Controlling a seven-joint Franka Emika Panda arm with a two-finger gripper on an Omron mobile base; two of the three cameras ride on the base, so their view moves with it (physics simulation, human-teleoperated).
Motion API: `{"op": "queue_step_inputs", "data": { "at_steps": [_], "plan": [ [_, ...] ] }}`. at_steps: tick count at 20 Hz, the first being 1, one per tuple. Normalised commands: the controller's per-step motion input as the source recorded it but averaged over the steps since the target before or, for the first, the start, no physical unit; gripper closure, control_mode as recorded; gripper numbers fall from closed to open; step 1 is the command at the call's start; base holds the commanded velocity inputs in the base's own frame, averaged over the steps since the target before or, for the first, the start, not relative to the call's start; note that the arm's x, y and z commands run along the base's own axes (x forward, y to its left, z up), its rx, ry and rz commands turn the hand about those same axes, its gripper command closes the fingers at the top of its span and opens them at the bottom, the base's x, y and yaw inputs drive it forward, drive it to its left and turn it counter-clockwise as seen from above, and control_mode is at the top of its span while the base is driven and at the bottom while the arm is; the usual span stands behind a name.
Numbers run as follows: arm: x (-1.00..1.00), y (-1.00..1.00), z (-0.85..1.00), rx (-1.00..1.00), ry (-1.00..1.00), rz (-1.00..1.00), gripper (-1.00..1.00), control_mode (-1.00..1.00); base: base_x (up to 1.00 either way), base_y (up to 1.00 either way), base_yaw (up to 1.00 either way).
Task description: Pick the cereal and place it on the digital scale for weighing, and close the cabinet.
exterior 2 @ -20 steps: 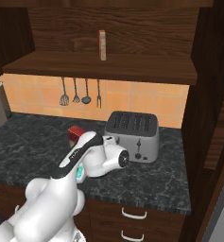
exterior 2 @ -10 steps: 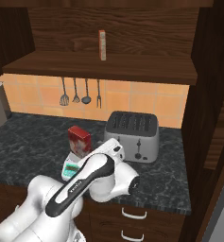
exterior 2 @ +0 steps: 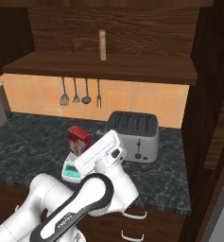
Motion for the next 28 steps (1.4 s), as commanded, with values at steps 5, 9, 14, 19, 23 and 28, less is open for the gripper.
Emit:
{"op": "queue_step_inputs", "data": {
  "at_steps": [5,9,14,19,23,28],
  "plan": [
    [-0.36,-0.28,0.61,-0.27,-0.36,-0.08,-1.00,-1.00,0.00,0.00,0.00],
    [-0.25,-0.09,0.68,-0.36,-0.24,-0.10,-1.00,-1.00,0.00,0.00,0.00],
    [-0.22,0.00,-0.04,-0.39,-0.27,-0.40,-1.00,-1.00,0.00,0.00,0.00],
    [-0.32,-0.08,-0.13,-0.09,-0.13,-0.56,-1.00,-1.00,0.00,0.00,0.00],
    [-0.66,-0.02,0.15,-0.02,0.00,-0.35,-1.00,-1.00,0.00,0.00,0.00],
    [-0.92,-0.18,0.21,-0.01,-0.08,-0.29,-1.00,-1.00,0.00,0.00,0.00]
  ]
}}
